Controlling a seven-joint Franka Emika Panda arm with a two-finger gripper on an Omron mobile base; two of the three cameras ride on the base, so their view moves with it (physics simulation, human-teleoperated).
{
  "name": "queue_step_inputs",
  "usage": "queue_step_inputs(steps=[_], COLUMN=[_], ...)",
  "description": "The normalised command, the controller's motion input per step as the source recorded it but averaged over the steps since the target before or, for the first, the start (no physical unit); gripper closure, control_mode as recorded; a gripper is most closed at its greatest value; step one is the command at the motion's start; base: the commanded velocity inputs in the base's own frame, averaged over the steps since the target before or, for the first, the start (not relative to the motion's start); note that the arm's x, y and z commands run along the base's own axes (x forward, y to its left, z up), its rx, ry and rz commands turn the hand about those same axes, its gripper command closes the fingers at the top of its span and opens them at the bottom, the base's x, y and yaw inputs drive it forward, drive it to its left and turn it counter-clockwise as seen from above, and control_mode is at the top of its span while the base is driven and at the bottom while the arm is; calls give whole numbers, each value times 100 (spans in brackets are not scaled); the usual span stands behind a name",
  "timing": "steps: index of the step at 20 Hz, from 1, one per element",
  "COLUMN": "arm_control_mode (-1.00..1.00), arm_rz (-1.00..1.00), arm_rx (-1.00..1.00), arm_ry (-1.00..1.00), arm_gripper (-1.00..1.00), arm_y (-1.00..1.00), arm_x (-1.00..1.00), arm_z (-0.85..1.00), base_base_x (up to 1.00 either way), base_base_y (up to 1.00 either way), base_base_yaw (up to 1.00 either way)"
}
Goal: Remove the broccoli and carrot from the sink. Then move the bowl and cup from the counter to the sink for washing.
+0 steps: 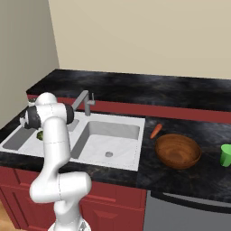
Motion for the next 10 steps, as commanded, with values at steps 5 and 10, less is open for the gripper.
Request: queue_step_inputs(steps=[5,10], arm_control_mode=[-100,-100], arm_rz=[-4,-5], arm_rx=[3,0], arm_ry=[7,3], arm_gripper=[-100,-100], arm_y=[5,2], arm_x=[0,0], arm_z=[-9,-9], base_base_x=[0,0], base_base_y=[0,0], base_base_yaw=[0,0])
